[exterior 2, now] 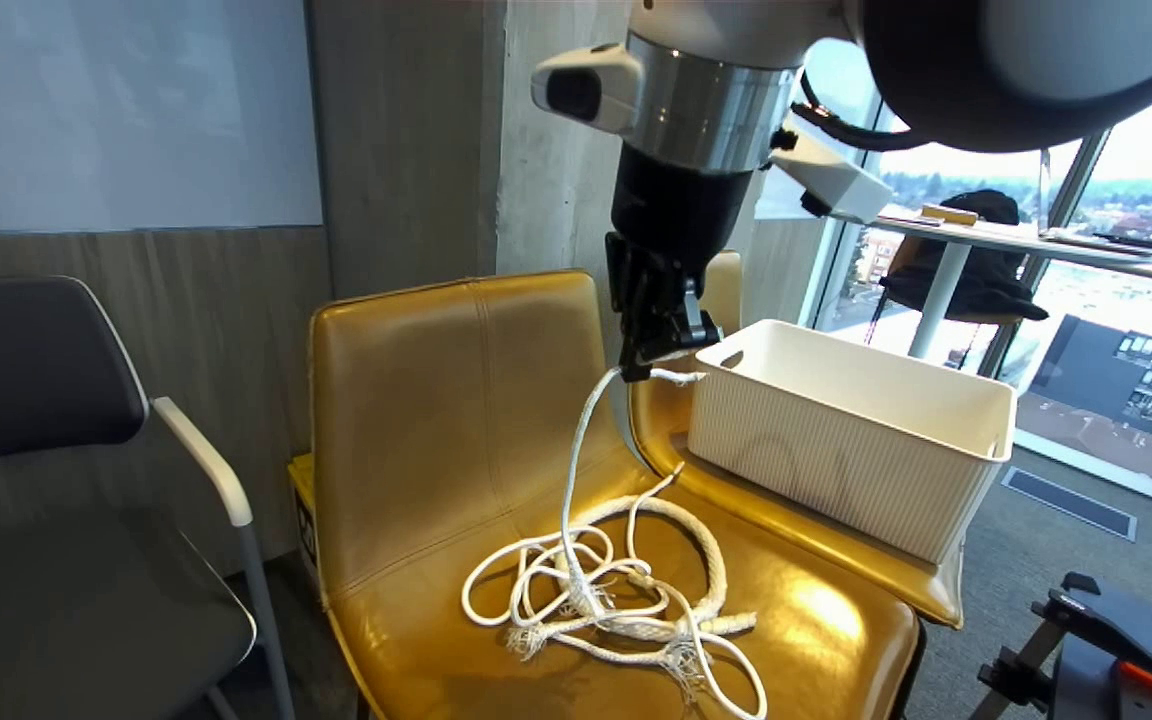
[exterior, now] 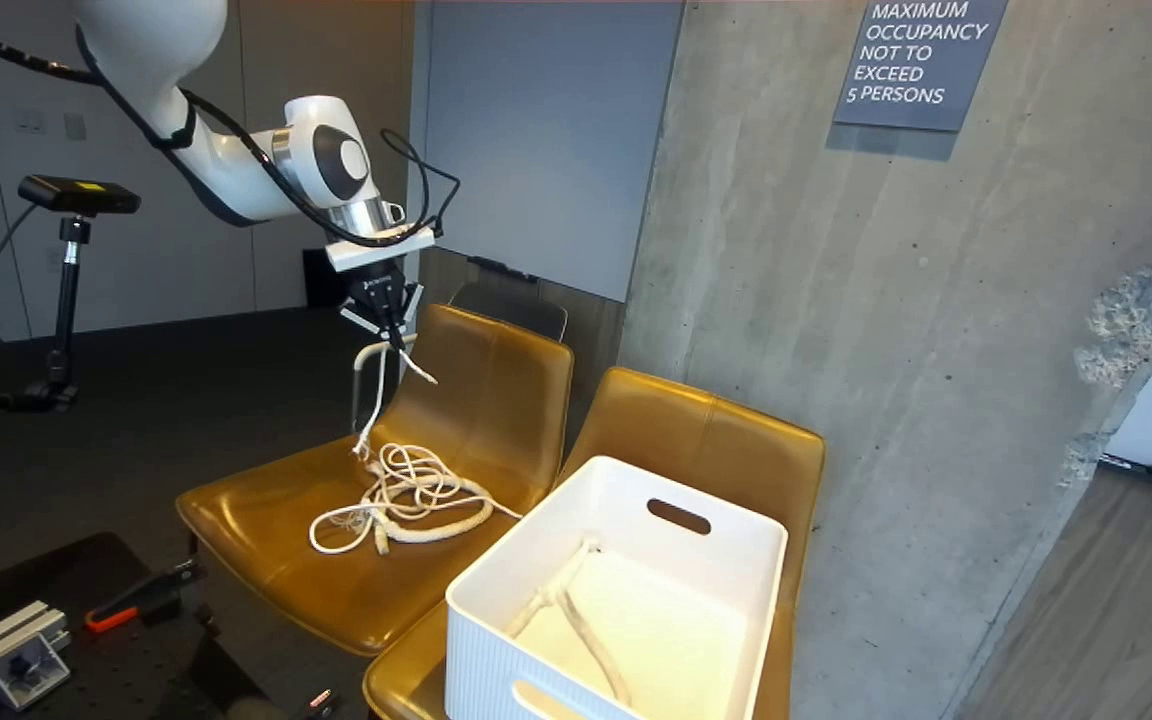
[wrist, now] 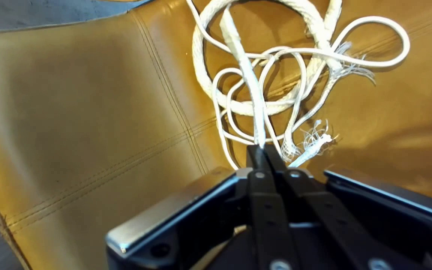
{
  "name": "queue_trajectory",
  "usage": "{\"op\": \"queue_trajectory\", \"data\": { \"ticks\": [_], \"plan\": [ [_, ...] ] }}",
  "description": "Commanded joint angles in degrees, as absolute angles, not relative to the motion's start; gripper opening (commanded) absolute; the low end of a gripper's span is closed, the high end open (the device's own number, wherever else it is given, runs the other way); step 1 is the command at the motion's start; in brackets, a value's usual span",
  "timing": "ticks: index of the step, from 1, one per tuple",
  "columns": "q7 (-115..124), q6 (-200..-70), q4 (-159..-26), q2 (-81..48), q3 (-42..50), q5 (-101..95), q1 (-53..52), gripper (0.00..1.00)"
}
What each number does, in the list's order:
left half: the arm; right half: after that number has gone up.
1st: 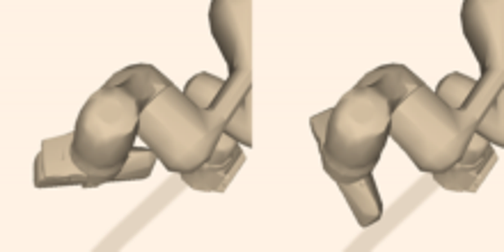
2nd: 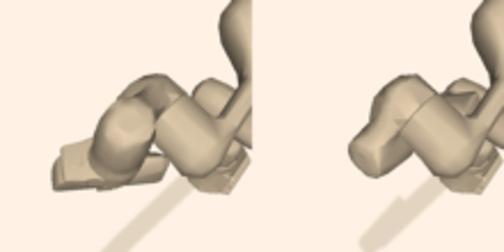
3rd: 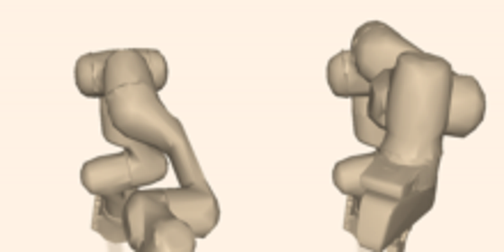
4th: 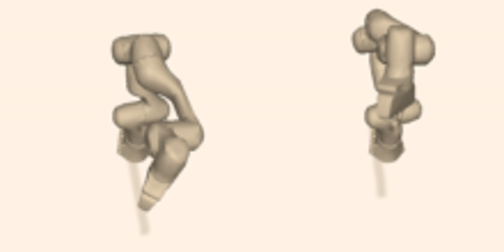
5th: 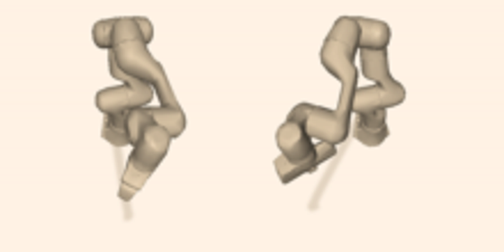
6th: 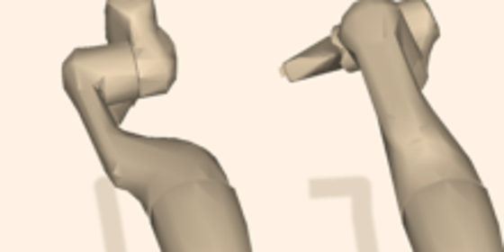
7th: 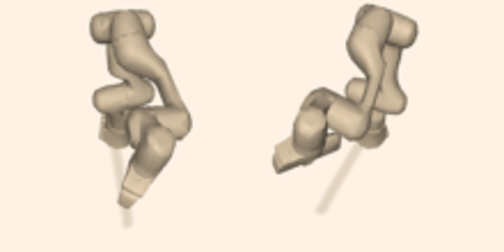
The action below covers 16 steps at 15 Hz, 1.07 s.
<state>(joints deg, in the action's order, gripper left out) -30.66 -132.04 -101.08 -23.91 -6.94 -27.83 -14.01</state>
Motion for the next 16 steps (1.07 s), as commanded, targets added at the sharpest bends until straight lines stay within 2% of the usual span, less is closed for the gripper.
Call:
{"op": "queue_trajectory", "data": {
  "ticks": [1,2,10,11,13,14,16],
  "plan": [
    [-29.8,-134.1,-103.4,-23.9,-6.9,-28.9,-12.2,0.28],
    [-30.2,-134.5,-103.7,-24.0,-6.9,-28.6,-11.5,0.29],
    [-32.8,-142.3,-112.4,-19.9,-6.4,-27.4,-5.6,0.87],
    [-31.5,-139.5,-108.0,-23.0,-6.6,-27.7,-7.2,0.68],
    [-32.1,-140.9,-110.0,-22.1,-6.3,-27.6,-5.9,0.84],
    [-32.2,-141.1,-110.5,-21.8,-6.3,-27.6,-5.7,0.87],
    [-32.2,-141.2,-110.8,-21.4,-6.3,-27.6,-5.7,0.87]
  ]
}}
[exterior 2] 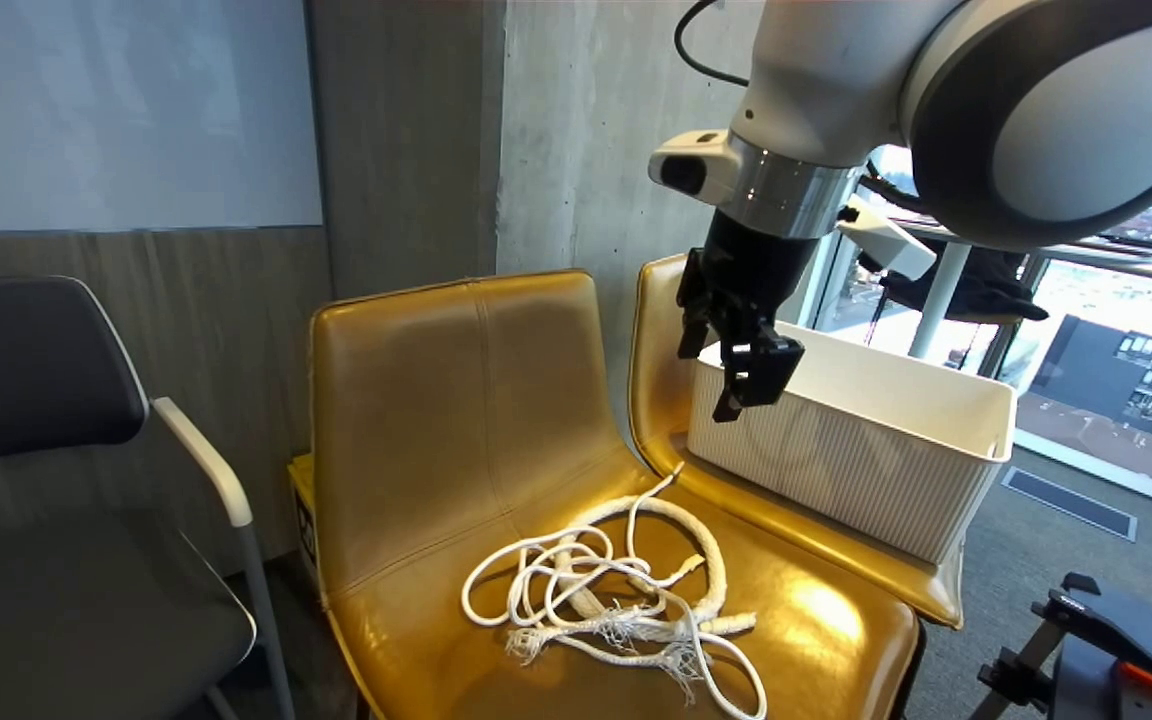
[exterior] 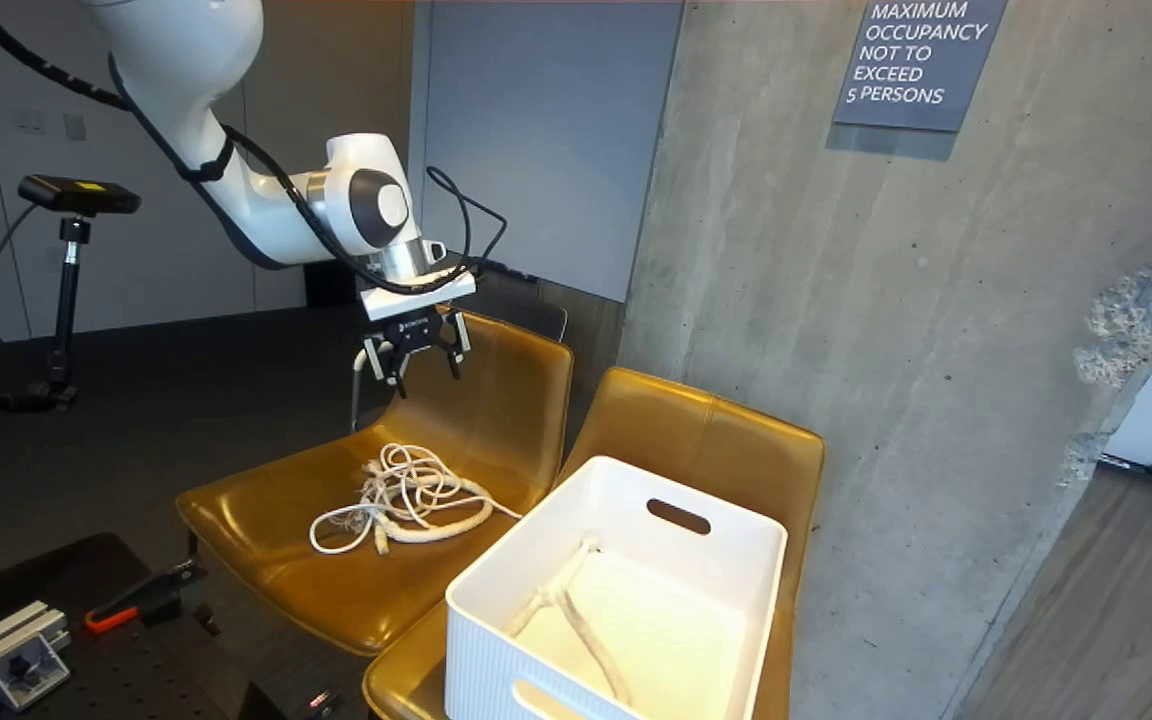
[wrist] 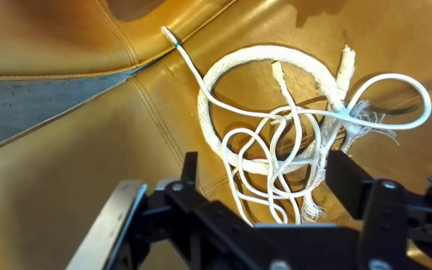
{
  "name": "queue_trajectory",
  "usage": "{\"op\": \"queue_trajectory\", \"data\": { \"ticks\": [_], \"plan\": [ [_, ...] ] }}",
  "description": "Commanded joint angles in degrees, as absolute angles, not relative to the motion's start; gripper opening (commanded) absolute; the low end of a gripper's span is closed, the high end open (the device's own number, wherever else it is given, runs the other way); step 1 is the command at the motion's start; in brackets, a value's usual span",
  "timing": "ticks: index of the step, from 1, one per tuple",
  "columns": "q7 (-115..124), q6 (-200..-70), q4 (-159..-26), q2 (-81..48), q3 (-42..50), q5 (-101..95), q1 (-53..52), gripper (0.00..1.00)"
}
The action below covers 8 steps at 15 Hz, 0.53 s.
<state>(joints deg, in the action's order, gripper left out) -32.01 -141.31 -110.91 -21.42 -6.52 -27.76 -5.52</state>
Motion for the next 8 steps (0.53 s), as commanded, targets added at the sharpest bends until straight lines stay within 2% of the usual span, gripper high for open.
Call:
{"op": "queue_trajectory", "data": {
  "ticks": [1,6,7,8],
  "plan": [
    [-32.2,-141.2,-110.9,-21.3,-6.3,-27.6,-5.8,0.87],
    [-32.2,-141.2,-110.9,-21.3,-6.3,-27.6,-5.8,0.87],
    [-33.2,-140.7,-109.9,-21.8,-6.2,-27.1,-5.2,0.97],
    [-34.2,-140.3,-108.8,-22.5,-5.8,-27.0,-4.4,0.98]
  ]
}}
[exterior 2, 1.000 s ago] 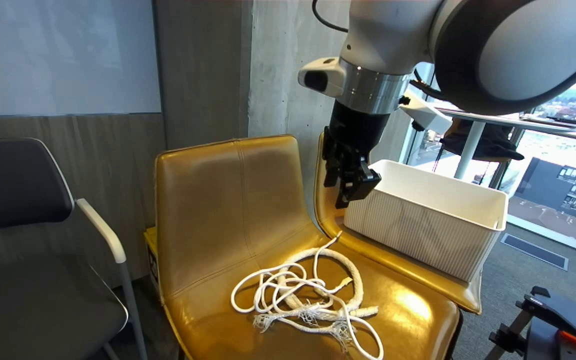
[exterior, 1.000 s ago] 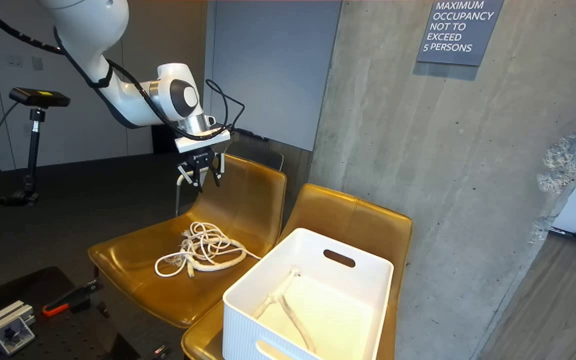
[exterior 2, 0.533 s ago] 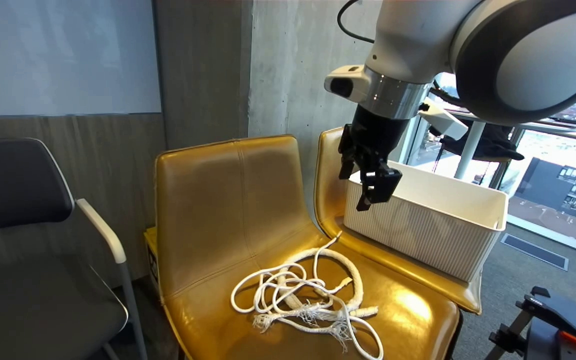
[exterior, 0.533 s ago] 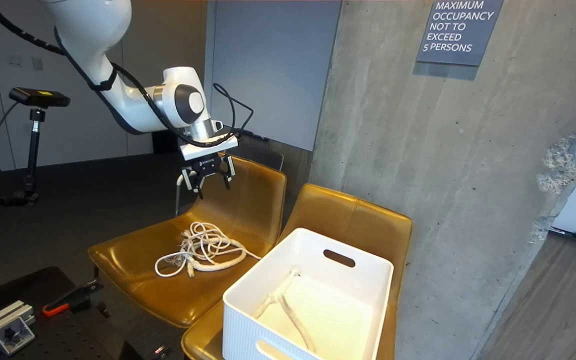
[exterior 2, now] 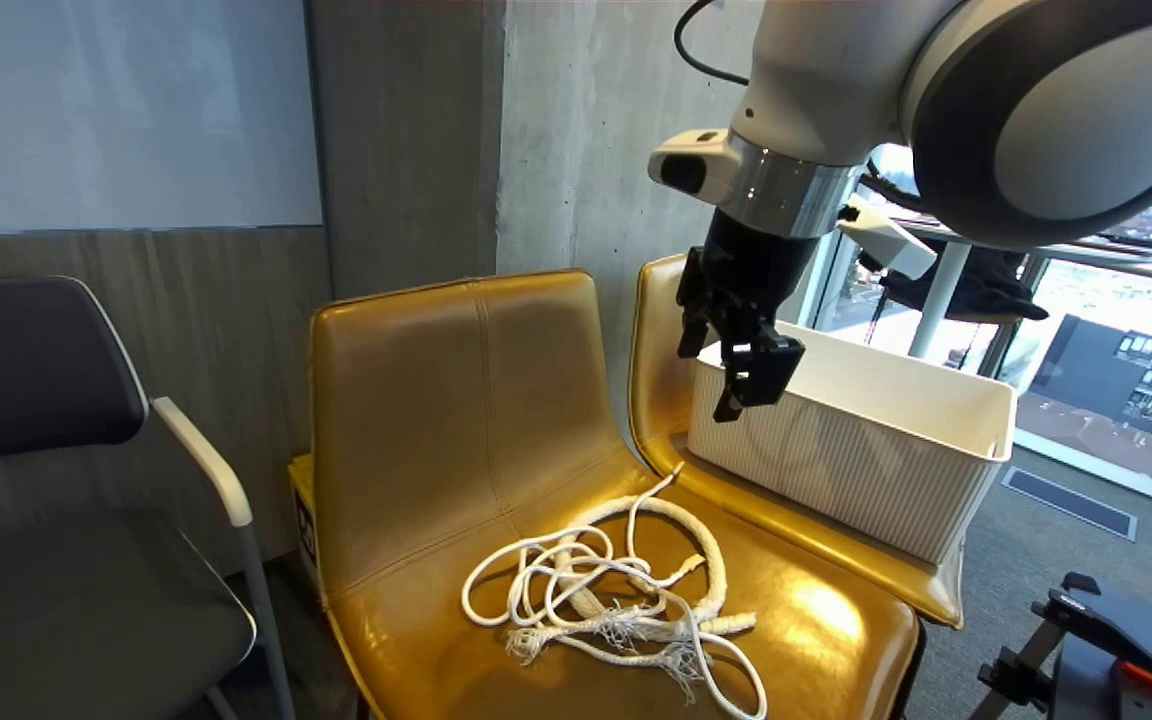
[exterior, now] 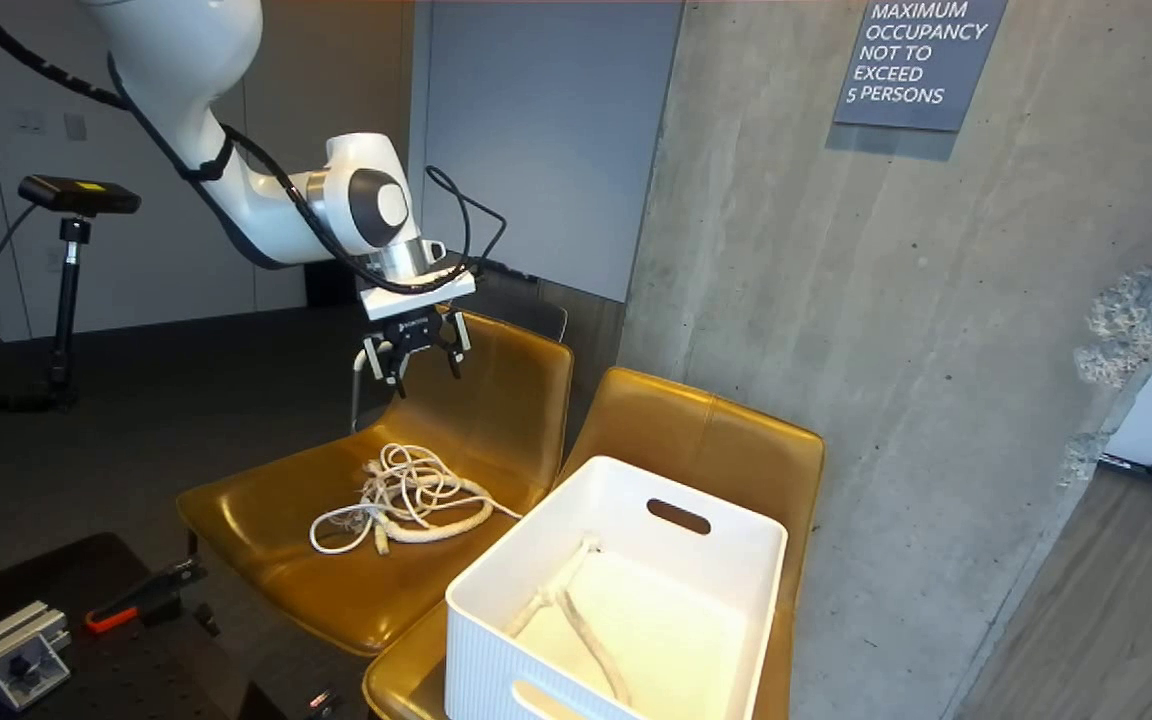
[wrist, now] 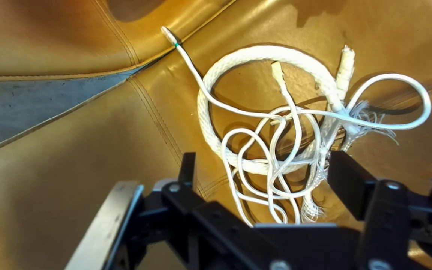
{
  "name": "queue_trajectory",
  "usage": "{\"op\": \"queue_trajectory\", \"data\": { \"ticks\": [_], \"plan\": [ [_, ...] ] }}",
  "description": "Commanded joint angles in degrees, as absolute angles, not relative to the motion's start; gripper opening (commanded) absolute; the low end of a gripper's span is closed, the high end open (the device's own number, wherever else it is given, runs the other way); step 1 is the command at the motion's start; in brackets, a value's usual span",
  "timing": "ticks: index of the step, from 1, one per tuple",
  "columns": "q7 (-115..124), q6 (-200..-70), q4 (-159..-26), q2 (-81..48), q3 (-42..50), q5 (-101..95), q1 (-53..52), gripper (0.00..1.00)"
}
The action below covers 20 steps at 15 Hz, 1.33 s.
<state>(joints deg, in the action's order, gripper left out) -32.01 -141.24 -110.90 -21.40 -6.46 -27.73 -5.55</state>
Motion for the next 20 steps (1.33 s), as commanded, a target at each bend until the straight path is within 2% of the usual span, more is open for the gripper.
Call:
{"op": "queue_trajectory", "data": {
  "ticks": [1,8,20],
  "plan": [
    [-35.1,-140.0,-108.1,-22.9,-5.5,-26.6,-3.6,1.0],
    [-41.1,-138.2,-107.3,-22.8,-1.4,-26.8,1.5,1.0],
    [-25.0,-139.8,-117.9,-21.6,8.0,-40.9,3.8,1.0]
  ]
}}
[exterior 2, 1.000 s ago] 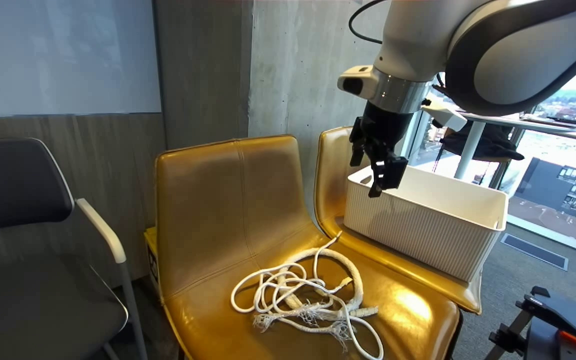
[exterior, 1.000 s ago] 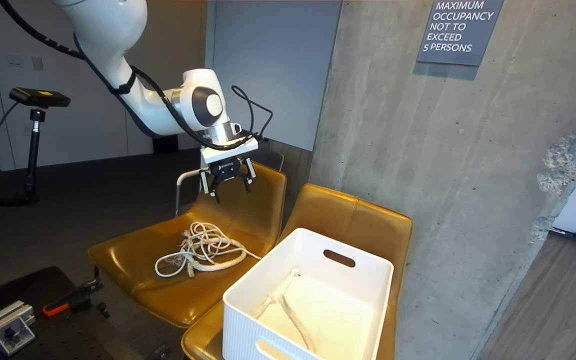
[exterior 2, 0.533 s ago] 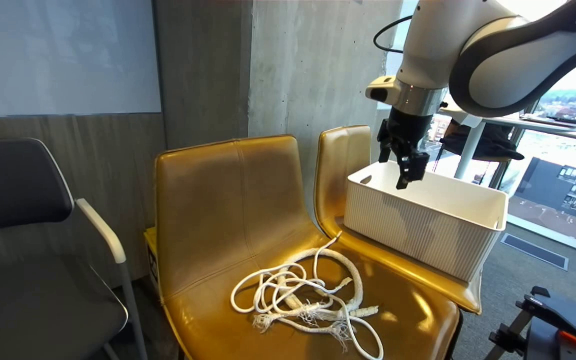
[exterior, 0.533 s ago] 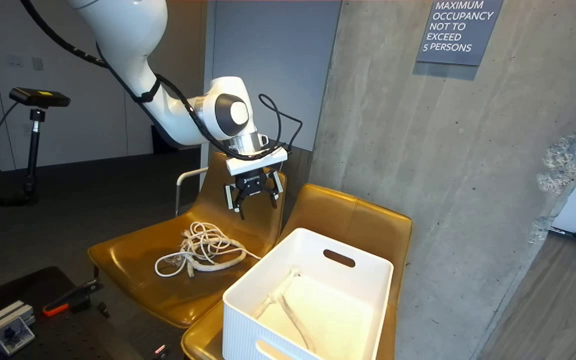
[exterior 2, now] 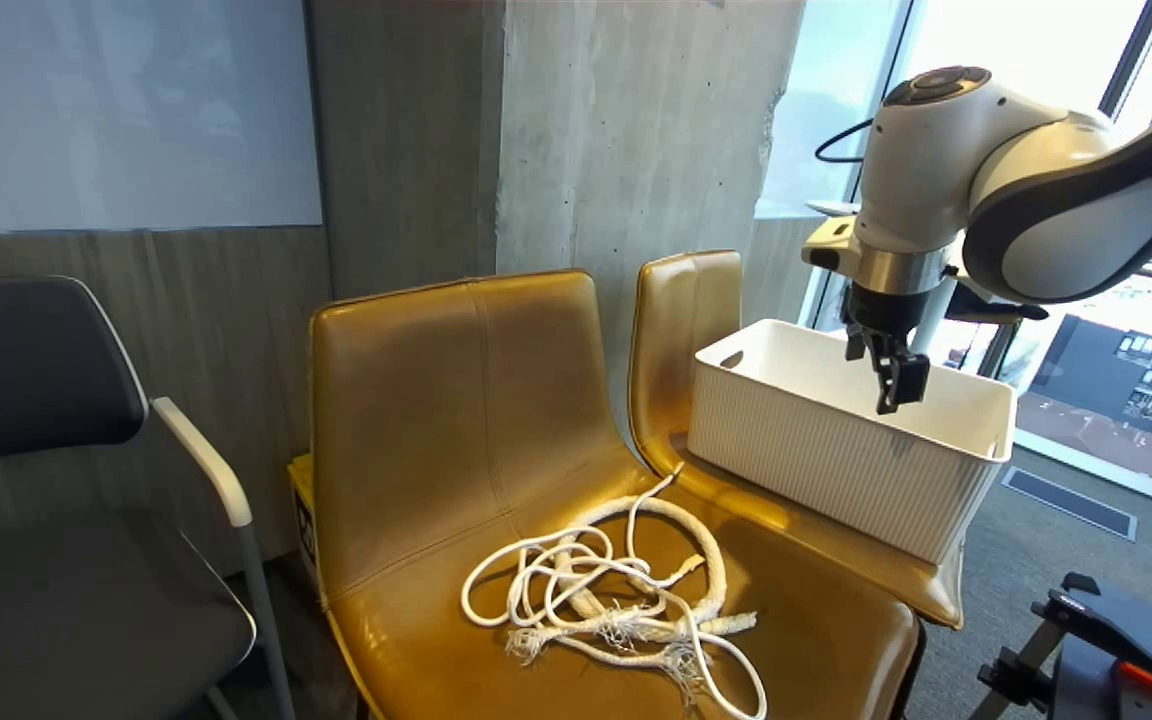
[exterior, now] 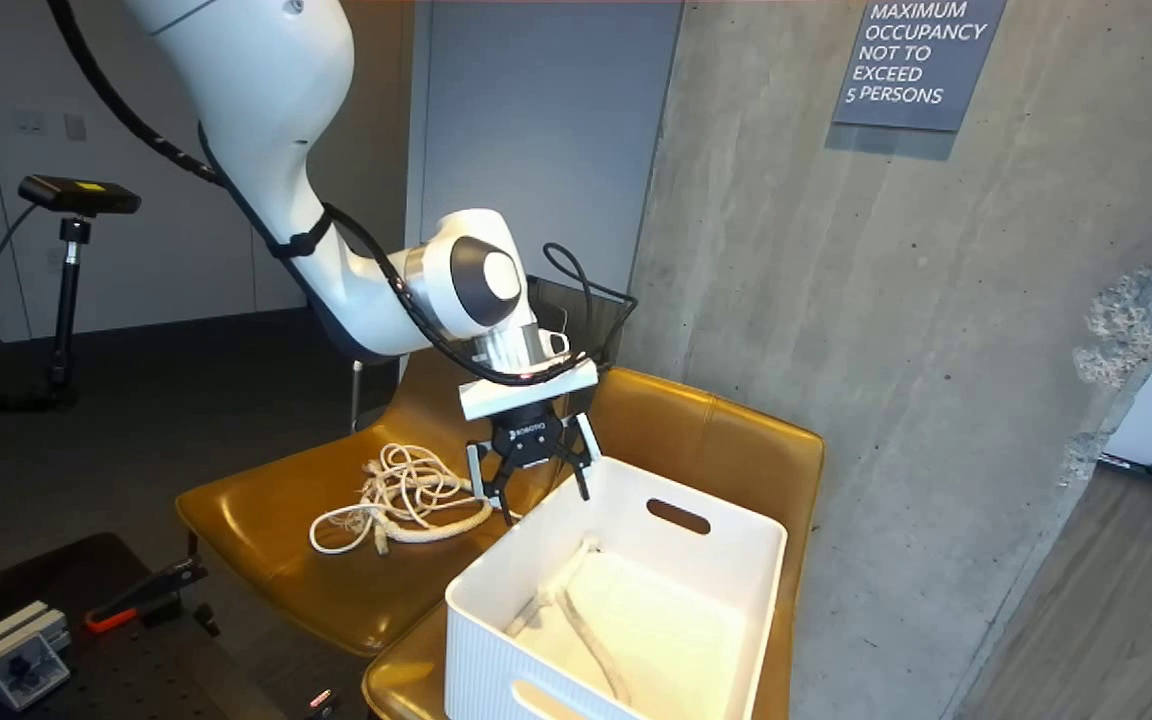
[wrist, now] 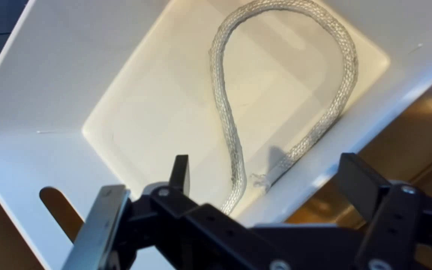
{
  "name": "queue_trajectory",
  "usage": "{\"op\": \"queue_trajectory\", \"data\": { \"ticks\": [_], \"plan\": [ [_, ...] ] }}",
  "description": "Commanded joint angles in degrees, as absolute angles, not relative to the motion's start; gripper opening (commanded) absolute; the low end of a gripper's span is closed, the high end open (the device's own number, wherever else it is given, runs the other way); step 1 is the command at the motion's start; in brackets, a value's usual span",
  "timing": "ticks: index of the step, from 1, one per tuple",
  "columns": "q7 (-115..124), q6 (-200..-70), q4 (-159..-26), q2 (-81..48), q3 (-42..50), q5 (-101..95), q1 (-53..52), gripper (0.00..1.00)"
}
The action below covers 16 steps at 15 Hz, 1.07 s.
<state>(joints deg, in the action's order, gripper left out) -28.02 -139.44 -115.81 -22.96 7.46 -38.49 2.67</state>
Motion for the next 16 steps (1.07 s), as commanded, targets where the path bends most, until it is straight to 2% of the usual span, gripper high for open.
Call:
{"op": "queue_trajectory", "data": {
  "ticks": [1,11,12,16],
  "plan": [
    [-24.8,-139.6,-117.7,-22.1,8.0,-40.8,4.4,1.0],
    [-23.3,-143.6,-111.1,-31.6,8.8,-40.1,8.2,1.0],
    [-24.8,-141.7,-113.8,-28.9,8.1,-39.4,8.0,1.0],
    [-24.2,-142.6,-111.6,-31.4,8.4,-39.4,8.4,1.0]
  ]
}}
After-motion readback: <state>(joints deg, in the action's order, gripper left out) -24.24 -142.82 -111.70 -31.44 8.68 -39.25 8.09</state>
